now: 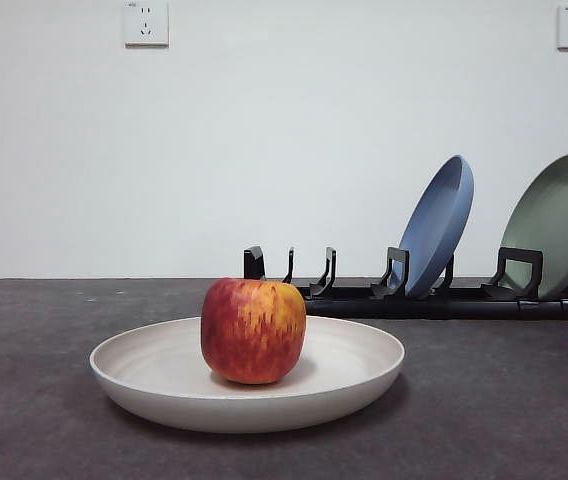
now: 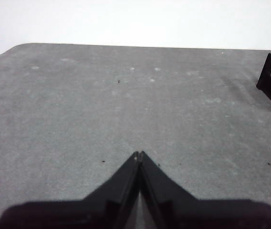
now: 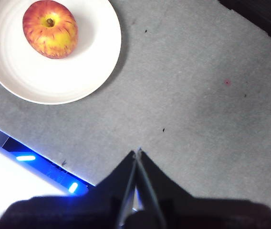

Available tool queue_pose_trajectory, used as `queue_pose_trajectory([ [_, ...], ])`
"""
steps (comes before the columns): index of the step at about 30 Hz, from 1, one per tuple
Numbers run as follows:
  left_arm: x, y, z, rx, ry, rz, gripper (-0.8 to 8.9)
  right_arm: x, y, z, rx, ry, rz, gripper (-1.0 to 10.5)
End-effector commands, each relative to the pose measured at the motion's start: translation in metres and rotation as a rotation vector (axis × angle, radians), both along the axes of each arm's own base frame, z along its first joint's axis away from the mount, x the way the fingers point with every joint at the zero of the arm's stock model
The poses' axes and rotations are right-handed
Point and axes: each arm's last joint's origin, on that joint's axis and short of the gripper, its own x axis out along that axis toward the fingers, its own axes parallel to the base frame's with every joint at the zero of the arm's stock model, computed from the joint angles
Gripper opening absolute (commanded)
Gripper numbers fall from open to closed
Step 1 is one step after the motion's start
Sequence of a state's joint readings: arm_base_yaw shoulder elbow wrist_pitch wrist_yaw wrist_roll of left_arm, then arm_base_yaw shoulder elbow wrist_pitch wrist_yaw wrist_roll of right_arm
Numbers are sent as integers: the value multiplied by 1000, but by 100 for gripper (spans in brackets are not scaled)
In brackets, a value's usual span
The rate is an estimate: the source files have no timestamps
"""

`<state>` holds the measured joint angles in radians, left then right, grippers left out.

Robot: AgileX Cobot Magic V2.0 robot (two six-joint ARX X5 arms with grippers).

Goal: Take the yellow plate from the plate rack,put the plate on the table,take the apple from the table,put the apple in the plate

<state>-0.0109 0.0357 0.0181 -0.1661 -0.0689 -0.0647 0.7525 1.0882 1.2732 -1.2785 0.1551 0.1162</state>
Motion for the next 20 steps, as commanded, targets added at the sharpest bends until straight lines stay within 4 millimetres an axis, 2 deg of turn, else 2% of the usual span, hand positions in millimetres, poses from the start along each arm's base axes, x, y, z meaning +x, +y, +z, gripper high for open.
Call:
queue_pose_trajectory([
  [1,1,0,-3,-10,10,8,-3,1,1,-2,-1,1,-5,1],
  [7,1,0,-5,-10,26,8,-3,1,-1,0,10,-21,-12,1],
  [11,2,0,-5,-10,35,8,-3,-6,-19,17,21,-199,-3,1],
  [16,2,0,-5,-10,38,8,-3,-23,-57,44,234,-506,-116,1],
  [18,2,0,-5,-10,38,7,-3,-33,-74,47,282,-624,-209,1],
  [20,2,0,-5,-10,38,7,-3,-43,-92,41,287,-751,-330,1],
])
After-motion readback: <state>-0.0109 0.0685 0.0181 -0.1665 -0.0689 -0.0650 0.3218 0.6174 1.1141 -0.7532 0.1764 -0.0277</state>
